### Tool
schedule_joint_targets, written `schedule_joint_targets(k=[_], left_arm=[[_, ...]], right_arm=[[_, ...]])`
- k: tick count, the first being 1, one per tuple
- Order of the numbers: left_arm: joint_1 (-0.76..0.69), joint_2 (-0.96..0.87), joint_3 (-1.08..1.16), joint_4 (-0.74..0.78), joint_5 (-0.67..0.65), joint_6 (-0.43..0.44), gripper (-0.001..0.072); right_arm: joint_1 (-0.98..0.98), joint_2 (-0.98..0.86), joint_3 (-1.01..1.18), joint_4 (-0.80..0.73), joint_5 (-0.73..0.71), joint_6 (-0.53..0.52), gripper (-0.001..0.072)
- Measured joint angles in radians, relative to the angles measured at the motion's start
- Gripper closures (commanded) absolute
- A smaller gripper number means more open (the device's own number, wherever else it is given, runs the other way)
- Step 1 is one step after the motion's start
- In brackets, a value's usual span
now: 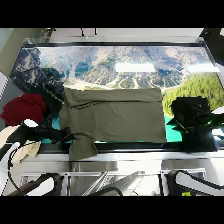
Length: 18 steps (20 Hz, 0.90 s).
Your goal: Fold the shirts.
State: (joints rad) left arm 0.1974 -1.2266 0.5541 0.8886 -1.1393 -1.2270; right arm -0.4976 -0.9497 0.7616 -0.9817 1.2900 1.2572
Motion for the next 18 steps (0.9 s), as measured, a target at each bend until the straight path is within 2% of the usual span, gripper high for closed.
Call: schedule_joint_targets(k=[5,7,9,10,11,12,15,18], left_arm=[[0.000,0.076,0.002,-0.012,-0.034,0.009,0.0690],[0.000,0.105,0.002,-0.015,-0.042,0.009,0.0690],[0.000,0.133,0.002,-0.016,-0.049,0.010,0.0690],[0.000,0.147,0.003,-0.016,-0.050,0.010,0.0690],[0.000,0.162,0.005,-0.016,-0.054,0.010,0.0690],[0.000,0.175,0.012,-0.016,-0.060,0.011,0.0690],[0.000,0.208,0.077,-0.018,-0.085,0.012,0.0691],[0.000,0.210,0.199,-0.018,-0.113,0.009,0.0691]], right_arm=[[0.000,0.000,-0.121,-0.008,-0.048,-0.028,0.0243],[0.000,-0.002,-0.147,0.018,-0.055,-0.056,0.0355],[0.000,-0.009,-0.163,0.051,-0.063,-0.096,0.0350],[0.000,-0.014,-0.169,0.082,-0.068,-0.121,0.0381],[0.000,-0.017,-0.173,0.116,-0.080,-0.148,0.0654],[0.000,-0.020,-0.175,0.162,-0.091,-0.174,0.0692],[0.000,-0.021,-0.161,0.288,-0.065,-0.245,0.0693],[-0.001,-0.022,-0.100,0.346,-0.053,-0.278,0.0694]])
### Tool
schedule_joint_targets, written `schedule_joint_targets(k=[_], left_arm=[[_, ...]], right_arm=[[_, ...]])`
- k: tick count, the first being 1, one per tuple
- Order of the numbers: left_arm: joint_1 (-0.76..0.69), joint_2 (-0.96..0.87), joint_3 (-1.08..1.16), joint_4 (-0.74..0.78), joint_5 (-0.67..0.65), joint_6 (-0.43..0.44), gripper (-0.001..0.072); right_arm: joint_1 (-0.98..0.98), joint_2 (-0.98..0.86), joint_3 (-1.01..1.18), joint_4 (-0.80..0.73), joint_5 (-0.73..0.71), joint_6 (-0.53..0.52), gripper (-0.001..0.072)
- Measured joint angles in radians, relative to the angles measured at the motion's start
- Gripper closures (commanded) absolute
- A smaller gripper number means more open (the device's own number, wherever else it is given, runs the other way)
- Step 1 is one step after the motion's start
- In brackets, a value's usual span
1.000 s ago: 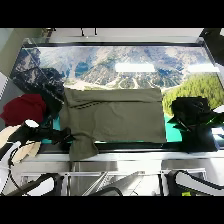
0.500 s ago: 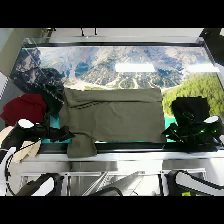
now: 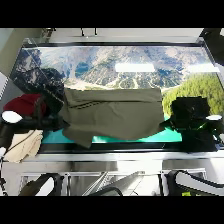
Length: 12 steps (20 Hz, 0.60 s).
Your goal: Fold the shirts.
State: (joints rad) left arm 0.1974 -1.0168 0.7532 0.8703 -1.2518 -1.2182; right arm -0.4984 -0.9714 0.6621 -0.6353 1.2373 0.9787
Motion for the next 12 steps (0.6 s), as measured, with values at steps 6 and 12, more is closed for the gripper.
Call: schedule_joint_targets(k=[6,12], left_arm=[[-0.018,-0.195,0.343,0.000,-0.051,-0.027,0.0691],[-0.073,-0.538,0.716,-0.006,-0.035,-0.046,0.0691]], right_arm=[[0.005,-0.063,0.227,0.125,-0.027,-0.023,0.0694],[0.096,-0.301,0.435,0.249,-0.142,-0.092,0.0694]])
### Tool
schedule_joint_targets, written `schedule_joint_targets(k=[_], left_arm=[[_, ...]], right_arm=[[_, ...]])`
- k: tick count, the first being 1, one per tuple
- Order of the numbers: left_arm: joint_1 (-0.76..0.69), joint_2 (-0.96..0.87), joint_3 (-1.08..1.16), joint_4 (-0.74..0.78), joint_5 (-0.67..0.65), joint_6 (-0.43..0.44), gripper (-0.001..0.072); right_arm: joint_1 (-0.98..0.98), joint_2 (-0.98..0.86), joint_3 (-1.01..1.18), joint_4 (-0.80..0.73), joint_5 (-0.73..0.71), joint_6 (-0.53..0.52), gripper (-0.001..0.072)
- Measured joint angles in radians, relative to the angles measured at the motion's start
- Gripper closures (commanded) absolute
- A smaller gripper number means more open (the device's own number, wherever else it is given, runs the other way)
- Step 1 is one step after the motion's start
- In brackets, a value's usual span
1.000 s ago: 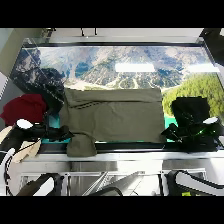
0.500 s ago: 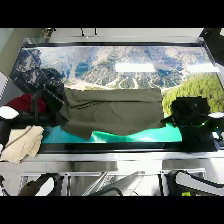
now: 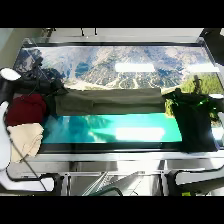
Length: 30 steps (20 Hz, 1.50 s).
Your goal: Fold the shirts.
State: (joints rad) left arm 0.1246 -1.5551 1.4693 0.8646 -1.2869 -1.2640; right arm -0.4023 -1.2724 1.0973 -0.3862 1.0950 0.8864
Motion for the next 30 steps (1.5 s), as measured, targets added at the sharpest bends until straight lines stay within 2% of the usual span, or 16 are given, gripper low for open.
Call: schedule_joint_targets(k=[5,6,7,8,9,10,11,17,18,20,21,22,23,25,26,30], left_arm=[[-0.041,-0.252,0.225,0.006,0.050,-0.004,0.0688],[-0.044,-0.292,0.268,0.006,0.052,-0.004,0.0680],[-0.045,-0.326,0.307,0.006,0.045,-0.004,0.0332],[-0.046,-0.357,0.346,0.006,0.032,-0.004,0.0027],[-0.046,-0.381,0.382,0.006,0.018,-0.005,0.0035],[-0.046,-0.402,0.420,0.006,0.003,-0.011,0.0035],[-0.046,-0.418,0.454,0.006,-0.010,-0.011,0.0036],[-0.047,-0.443,0.553,0.005,-0.047,-0.026,0.0041],[-0.047,-0.441,0.550,0.005,-0.052,-0.029,0.0096],[-0.047,-0.439,0.546,0.005,-0.075,-0.037,0.0361],[-0.047,-0.438,0.545,0.000,-0.088,-0.037,0.0452],[-0.047,-0.438,0.544,-0.004,-0.109,-0.039,0.0478],[-0.048,-0.437,0.544,-0.015,-0.126,-0.042,0.0478],[-0.051,-0.437,0.543,-0.042,-0.164,-0.047,0.0482],[-0.056,-0.437,0.543,-0.056,-0.181,-0.058,0.0688],[-0.107,-0.437,0.543,-0.083,-0.225,-0.064,0.0691]], right_arm=[[0.072,-0.183,0.111,0.026,-0.121,-0.051,0.0678],[0.075,-0.199,0.129,0.023,-0.132,-0.061,0.0542],[0.074,-0.209,0.150,0.011,-0.137,-0.068,0.0400],[0.069,-0.214,0.172,-0.006,-0.141,-0.073,0.0364],[0.061,-0.216,0.196,-0.026,-0.140,-0.074,0.0340],[0.052,-0.217,0.223,-0.054,-0.138,-0.073,0.0176],[0.046,-0.218,0.247,-0.092,-0.134,-0.064,0.0098],[0.037,-0.262,0.314,-0.269,-0.084,0.031,0.0097],[0.042,-0.272,0.318,-0.270,-0.074,0.037,0.0097],[0.059,-0.290,0.324,-0.272,-0.056,0.041,0.0134],[0.069,-0.298,0.325,-0.276,-0.049,0.041,0.0141],[0.081,-0.307,0.326,-0.276,-0.038,0.041,0.0141],[0.093,-0.314,0.327,-0.278,-0.026,0.041,0.0166],[0.113,-0.326,0.328,-0.293,0.001,0.042,0.0646],[0.121,-0.332,0.330,-0.302,0.023,0.045,0.0693],[0.134,-0.331,0.386,-0.312,0.084,0.048,0.0693]])
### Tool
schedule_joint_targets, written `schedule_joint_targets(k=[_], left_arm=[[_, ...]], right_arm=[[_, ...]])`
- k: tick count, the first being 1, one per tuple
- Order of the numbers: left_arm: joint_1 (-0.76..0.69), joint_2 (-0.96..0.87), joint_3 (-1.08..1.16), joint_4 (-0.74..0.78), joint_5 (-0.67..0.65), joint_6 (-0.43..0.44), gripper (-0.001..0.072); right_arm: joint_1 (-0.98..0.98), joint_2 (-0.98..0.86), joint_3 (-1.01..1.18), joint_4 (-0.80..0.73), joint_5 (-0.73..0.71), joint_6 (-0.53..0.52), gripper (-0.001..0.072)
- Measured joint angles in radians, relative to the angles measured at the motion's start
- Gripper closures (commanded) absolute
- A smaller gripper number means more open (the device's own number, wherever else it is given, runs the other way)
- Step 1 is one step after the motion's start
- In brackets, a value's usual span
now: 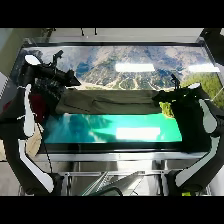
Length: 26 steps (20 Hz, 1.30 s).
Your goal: Fold the shirts.
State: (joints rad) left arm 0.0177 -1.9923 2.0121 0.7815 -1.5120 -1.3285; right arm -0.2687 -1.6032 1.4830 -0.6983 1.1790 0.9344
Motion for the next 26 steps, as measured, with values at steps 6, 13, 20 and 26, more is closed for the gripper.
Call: schedule_joint_targets(k=[6,13,20,26], left_arm=[[-0.228,-0.042,0.000,0.049,0.047,-0.024,0.0691],[-0.522,-0.166,0.000,0.208,0.390,-0.091,0.0690],[-0.653,-0.220,0.001,0.128,0.538,-0.103,0.0690],[-0.676,-0.176,0.001,0.022,0.510,-0.074,0.0690]], right_arm=[[0.005,0.079,0.183,0.158,0.137,0.067,0.0693],[0.009,0.230,0.290,0.195,0.315,0.185,0.0693],[0.009,0.315,0.303,0.204,0.384,0.219,0.0693],[0.011,0.324,0.304,0.206,0.377,0.234,0.0693]])
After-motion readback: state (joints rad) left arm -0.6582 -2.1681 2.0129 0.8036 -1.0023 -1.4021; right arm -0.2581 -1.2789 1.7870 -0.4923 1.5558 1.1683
